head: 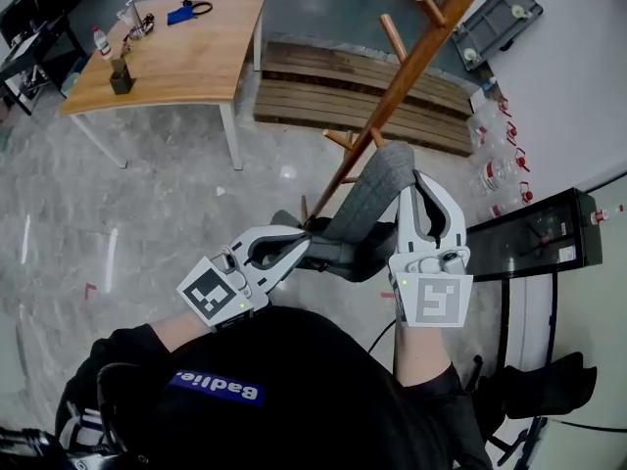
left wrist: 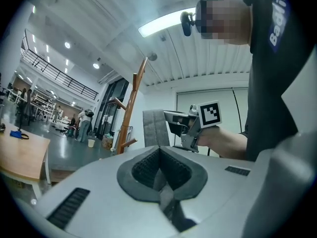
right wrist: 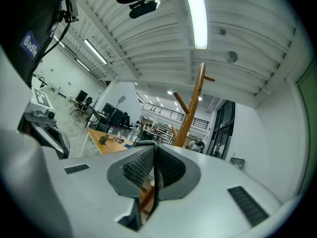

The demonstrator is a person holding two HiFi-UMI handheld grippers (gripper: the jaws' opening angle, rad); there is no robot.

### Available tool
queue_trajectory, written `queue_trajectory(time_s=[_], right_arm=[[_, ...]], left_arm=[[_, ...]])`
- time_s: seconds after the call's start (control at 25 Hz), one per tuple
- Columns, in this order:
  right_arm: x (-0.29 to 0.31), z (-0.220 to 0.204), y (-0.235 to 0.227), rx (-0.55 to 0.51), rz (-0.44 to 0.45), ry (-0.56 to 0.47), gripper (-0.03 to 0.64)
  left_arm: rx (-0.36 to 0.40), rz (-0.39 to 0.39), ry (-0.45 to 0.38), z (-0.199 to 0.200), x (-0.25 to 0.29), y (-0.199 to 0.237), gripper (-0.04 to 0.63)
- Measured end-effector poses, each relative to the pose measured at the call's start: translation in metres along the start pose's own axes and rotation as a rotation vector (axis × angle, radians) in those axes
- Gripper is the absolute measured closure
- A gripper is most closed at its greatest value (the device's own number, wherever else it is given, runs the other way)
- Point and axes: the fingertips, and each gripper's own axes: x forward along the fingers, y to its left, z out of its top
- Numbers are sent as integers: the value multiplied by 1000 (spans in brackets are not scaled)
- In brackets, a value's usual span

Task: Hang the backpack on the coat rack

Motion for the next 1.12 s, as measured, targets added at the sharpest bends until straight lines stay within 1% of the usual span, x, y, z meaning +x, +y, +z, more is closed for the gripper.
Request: queue_trajectory(time_s=[0.24,0.4,0.56,0.76,0.92,1.0,1.12], right_arm=[[34,-6,-21,-47,-61,74,594],[58,-18,-29,-77,-46,108,594],[74,-35,-33,-69,-43,156,594],[83,-57,-28,-82,-39,225,594],[87,-70,-30,-94,-27,260,594],[87,-77,-32,-88,-12,274,594],[87,-87,-31,-83,38,293,594]], left_arm=[[-4,-90,3,7,8,26,586],[-19,-128,16,6,13,40,586],[-27,-154,21,4,14,49,586],[-42,-184,21,1,11,56,586],[-50,-199,47,-7,13,63,586],[-42,-198,48,-9,15,64,586],[-42,-177,55,-11,21,63,586]])
